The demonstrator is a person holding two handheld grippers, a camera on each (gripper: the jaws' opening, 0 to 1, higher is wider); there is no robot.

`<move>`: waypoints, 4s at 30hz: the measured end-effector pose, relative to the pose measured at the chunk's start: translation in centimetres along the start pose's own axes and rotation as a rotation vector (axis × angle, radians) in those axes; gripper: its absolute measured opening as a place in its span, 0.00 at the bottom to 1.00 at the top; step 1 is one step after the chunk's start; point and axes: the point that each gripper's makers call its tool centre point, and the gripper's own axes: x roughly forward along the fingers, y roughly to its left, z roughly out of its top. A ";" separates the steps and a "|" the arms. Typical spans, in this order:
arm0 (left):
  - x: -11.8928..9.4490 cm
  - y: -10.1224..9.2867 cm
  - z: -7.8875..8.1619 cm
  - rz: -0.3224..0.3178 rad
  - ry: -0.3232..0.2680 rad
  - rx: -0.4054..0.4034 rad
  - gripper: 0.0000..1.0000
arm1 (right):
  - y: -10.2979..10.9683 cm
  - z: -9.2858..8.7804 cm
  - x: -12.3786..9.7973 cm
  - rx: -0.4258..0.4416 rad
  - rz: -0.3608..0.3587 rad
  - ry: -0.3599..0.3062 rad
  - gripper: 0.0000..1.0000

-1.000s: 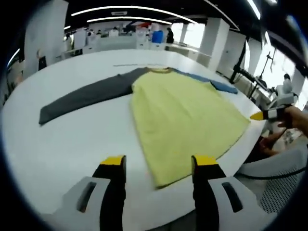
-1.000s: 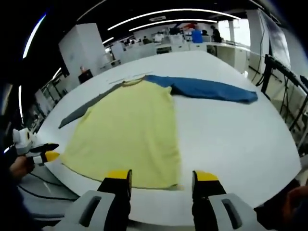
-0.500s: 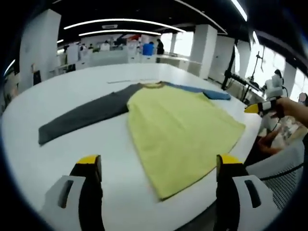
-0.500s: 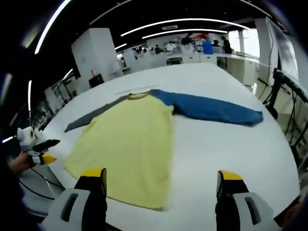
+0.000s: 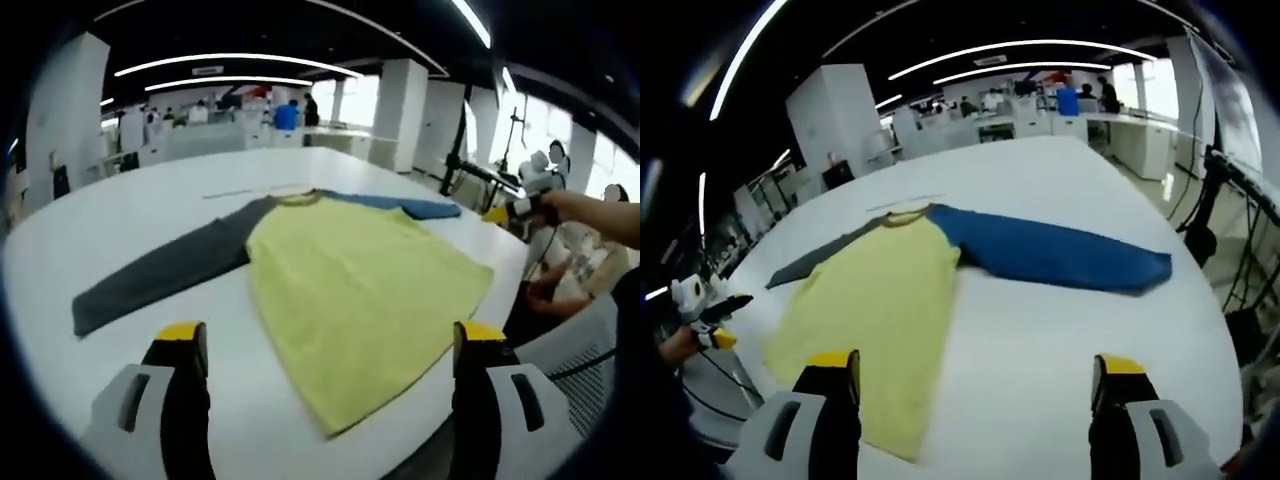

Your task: Fold the garment on the visible template until the final outline fits inside the template.

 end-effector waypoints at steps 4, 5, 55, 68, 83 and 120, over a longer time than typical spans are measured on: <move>0.2 0.0 0.2 -0.010 0.002 0.019 0.99 | -2.1 0.5 0.3 0.020 -0.025 0.010 0.92; 0.2 -0.1 0.4 -0.014 -0.001 0.022 0.99 | -2.4 0.7 0.3 0.029 -0.030 0.006 0.91; 2.1 0.5 2.3 -0.019 -0.030 0.063 0.97 | -18.5 3.8 6.0 0.068 -0.295 0.051 0.20; 1.4 1.0 2.3 0.007 -0.028 0.058 0.98 | -18.1 4.8 5.8 0.098 -0.285 0.033 0.00; 1.5 0.4 2.8 -0.023 -0.056 0.050 0.99 | -15.4 9.2 5.2 0.107 -0.275 -0.045 0.00; 0.9 0.3 2.5 -0.023 -0.047 0.057 0.99 | -6.4 14.2 11.8 -0.080 -0.159 -0.035 0.00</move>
